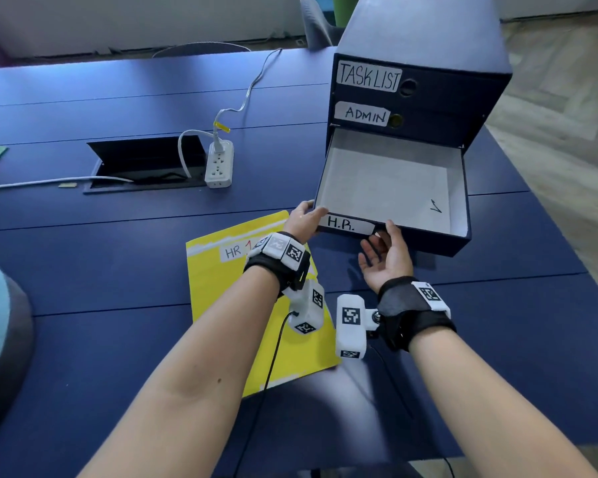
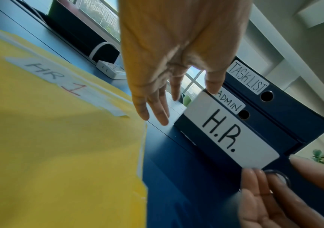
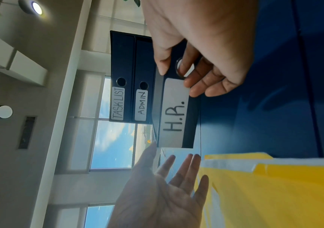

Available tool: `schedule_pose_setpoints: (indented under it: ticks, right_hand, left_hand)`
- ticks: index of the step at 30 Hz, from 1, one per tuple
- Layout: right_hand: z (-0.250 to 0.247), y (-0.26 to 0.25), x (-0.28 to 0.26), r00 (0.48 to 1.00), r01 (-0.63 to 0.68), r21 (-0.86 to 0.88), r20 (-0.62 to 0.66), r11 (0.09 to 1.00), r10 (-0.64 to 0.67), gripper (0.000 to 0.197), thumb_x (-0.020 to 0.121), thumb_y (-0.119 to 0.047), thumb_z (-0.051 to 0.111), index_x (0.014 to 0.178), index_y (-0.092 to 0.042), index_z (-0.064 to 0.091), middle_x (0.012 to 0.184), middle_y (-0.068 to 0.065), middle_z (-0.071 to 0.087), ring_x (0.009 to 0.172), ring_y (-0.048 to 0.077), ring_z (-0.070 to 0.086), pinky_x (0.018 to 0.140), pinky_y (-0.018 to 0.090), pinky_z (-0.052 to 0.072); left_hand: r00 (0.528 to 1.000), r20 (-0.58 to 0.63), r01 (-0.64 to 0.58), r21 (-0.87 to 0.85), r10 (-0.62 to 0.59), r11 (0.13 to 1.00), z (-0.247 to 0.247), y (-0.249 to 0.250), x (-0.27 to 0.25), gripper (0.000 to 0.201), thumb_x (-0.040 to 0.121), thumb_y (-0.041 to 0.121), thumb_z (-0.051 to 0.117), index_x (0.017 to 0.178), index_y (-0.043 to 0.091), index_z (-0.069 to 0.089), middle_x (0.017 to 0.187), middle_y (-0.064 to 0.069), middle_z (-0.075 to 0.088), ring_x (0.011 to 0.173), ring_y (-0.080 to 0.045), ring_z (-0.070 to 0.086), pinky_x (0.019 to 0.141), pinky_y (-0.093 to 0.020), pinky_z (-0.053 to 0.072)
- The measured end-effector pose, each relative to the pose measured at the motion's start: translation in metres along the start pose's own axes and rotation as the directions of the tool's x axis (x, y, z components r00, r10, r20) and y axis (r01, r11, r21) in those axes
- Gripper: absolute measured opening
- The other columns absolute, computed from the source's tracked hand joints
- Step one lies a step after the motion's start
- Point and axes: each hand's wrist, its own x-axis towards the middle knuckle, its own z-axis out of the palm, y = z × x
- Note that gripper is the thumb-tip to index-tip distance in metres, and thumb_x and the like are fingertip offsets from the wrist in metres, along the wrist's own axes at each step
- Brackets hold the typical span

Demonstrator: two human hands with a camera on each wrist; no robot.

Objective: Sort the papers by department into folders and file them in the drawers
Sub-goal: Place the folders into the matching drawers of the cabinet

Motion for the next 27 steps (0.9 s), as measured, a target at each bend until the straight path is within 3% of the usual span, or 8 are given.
schedule_pose_setpoints:
  ticks: [4, 10, 13, 15, 17, 19, 22, 27]
  right_hand:
    - [0.002, 0.015, -0.009, 0.999, 0.042, -0.019, 0.011, 0.999, -0.042, 0.006, 0.088, -0.026, 0.059, 0.090, -0.026, 0.054, 0.082, -0.005, 0.057, 0.074, 0.010, 0.057, 0.065, 0.024, 0.039]
    - [0.008, 0.047, -0.018, 0.965, 0.257, -0.334, 0.037, 0.907, -0.260, 0.067, 0.086, -0.010, 0.059, 0.140, -0.032, 0.027, 0.085, -0.003, 0.056, 0.064, 0.010, 0.053, 0.062, 0.023, 0.041]
    - [0.007, 0.068, -0.016, 0.958, 0.272, -0.641, 0.112, 0.717, -0.263, 0.076, 0.085, -0.007, 0.058, 0.147, -0.019, 0.016, 0.099, 0.002, 0.053, 0.079, 0.015, 0.053, 0.083, 0.031, 0.043]
    - [0.006, 0.079, -0.017, 0.985, 0.164, -0.789, 0.102, 0.592, -0.136, 0.062, 0.086, -0.012, 0.059, 0.141, -0.011, 0.030, 0.117, 0.007, 0.051, 0.103, 0.024, 0.052, 0.090, 0.035, 0.045]
    - [0.006, 0.088, -0.020, 0.994, 0.108, -0.871, 0.095, 0.480, -0.051, 0.016, 0.084, -0.011, 0.060, 0.098, -0.008, 0.052, 0.086, 0.006, 0.050, 0.082, 0.024, 0.051, 0.061, 0.027, 0.042]
    - [0.005, 0.098, -0.018, 0.992, 0.122, -0.906, 0.095, 0.404, -0.088, 0.023, 0.081, -0.007, 0.060, 0.065, -0.008, 0.045, 0.065, 0.004, 0.037, 0.058, 0.020, 0.039, 0.049, 0.026, 0.028]
    - [0.002, 0.105, -0.022, 0.985, 0.160, -0.929, 0.127, 0.334, -0.120, 0.021, 0.082, -0.007, 0.060, 0.098, 0.006, 0.062, 0.093, 0.017, 0.060, 0.080, 0.028, 0.055, 0.072, 0.035, 0.045]
    - [0.001, 0.103, -0.025, 0.986, 0.156, -0.944, 0.129, 0.292, -0.107, 0.042, 0.086, -0.012, 0.058, 0.126, 0.002, 0.052, 0.135, 0.020, 0.047, 0.121, 0.032, 0.047, 0.100, 0.038, 0.038]
  left_hand:
    - [0.996, -0.077, 0.048, 0.113, -0.040, 0.992, -0.028, -0.014, -0.017, 0.058, 0.092, 0.039, 0.051, 0.138, 0.011, 0.031, 0.138, -0.012, 0.044, 0.121, -0.026, 0.048, 0.102, -0.037, 0.037]
    - [0.842, -0.509, 0.358, 0.277, -0.180, 0.892, -0.102, -0.066, -0.056, 0.065, 0.087, 0.032, 0.058, 0.135, -0.001, 0.030, 0.141, -0.020, 0.028, 0.132, -0.032, 0.028, 0.105, -0.038, 0.028]
    - [0.748, -0.579, 0.546, 0.259, -0.325, 0.797, -0.126, -0.090, -0.077, 0.068, 0.085, 0.032, 0.059, 0.136, -0.001, 0.028, 0.139, -0.020, 0.025, 0.130, -0.035, 0.028, 0.103, -0.039, 0.030]
    - [0.763, -0.547, 0.547, 0.263, -0.344, 0.795, -0.134, -0.101, -0.083, 0.066, 0.086, 0.031, 0.059, 0.136, -0.001, 0.030, 0.139, -0.020, 0.023, 0.129, -0.036, 0.029, 0.103, -0.039, 0.031]
    - [0.793, -0.525, 0.494, 0.257, -0.309, 0.830, -0.136, -0.105, -0.087, 0.062, 0.087, 0.027, 0.059, 0.135, 0.000, 0.031, 0.141, -0.022, 0.023, 0.130, -0.036, 0.028, 0.104, -0.040, 0.029]
    - [0.802, -0.538, 0.443, 0.246, -0.259, 0.862, -0.137, -0.104, -0.091, 0.058, 0.086, 0.022, 0.060, 0.133, 0.003, 0.032, 0.140, -0.021, 0.025, 0.130, -0.035, 0.027, 0.103, -0.039, 0.030]
    - [0.847, -0.515, 0.281, 0.227, -0.131, 0.932, -0.145, -0.102, -0.093, 0.052, 0.082, 0.012, 0.061, 0.128, 0.006, 0.037, 0.131, -0.019, 0.040, 0.120, -0.033, 0.042, 0.093, -0.033, 0.037]
    - [0.948, -0.314, 0.040, -0.069, -0.060, 0.997, -0.159, -0.092, -0.105, 0.039, 0.086, -0.007, 0.056, 0.122, 0.004, 0.048, 0.119, -0.019, 0.057, 0.099, -0.025, 0.056, 0.089, -0.040, 0.047]
